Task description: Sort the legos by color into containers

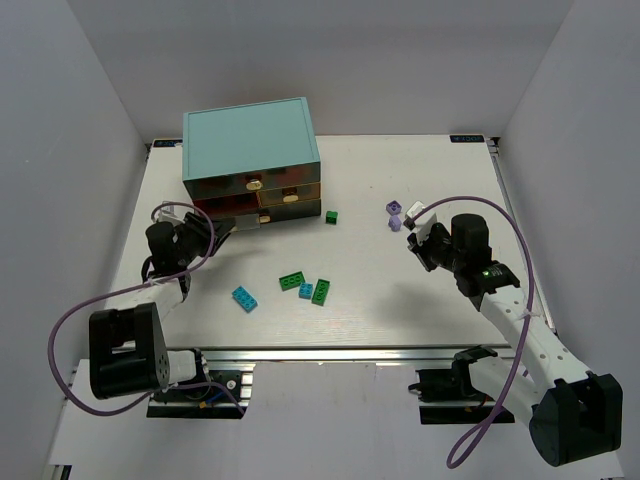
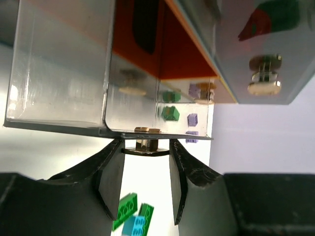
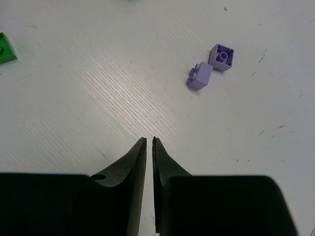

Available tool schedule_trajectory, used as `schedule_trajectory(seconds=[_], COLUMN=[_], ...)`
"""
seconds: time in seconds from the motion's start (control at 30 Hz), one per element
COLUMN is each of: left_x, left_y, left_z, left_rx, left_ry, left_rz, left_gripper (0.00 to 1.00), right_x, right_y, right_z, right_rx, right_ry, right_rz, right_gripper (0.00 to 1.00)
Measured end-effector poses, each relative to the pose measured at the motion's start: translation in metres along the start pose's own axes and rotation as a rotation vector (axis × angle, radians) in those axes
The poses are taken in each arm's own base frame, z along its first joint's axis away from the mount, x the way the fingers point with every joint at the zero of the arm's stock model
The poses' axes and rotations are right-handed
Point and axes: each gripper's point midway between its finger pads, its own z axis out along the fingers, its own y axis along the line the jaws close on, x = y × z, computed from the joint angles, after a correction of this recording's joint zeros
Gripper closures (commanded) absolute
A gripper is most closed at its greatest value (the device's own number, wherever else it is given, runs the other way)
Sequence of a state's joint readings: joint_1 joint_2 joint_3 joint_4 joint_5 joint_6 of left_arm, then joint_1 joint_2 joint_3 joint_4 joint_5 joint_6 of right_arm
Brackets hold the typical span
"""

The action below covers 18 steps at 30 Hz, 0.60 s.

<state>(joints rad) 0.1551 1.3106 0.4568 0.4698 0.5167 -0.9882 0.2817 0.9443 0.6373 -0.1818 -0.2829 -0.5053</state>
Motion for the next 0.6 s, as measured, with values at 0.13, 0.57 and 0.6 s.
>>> schedule_trajectory(seconds=[0.13, 0.57, 0.6], left_x=[0.007, 0.030, 0.030], left_y=[0.001, 0.022, 0.023], left_z=[-0.011, -0.027, -0.028], left_rx=[-0.015, -0.127, -0.138], left_ry=[0.005, 0.074, 0.077], left_rz=[-0.004, -0.024, -0.023], left_gripper=[0.77, 0.14, 0.14], right_x=[0.000, 0.000, 0.000], right_y=[0.000, 0.001, 0.001], right_z=[0.000, 0.000, 0.000], right_rx=[0.000, -0.008, -0.009], right_ry=[0.000, -0.002, -0.002], right_rz=[0.000, -0.003, -0.002], right_gripper=[0.85, 0.57, 0.56])
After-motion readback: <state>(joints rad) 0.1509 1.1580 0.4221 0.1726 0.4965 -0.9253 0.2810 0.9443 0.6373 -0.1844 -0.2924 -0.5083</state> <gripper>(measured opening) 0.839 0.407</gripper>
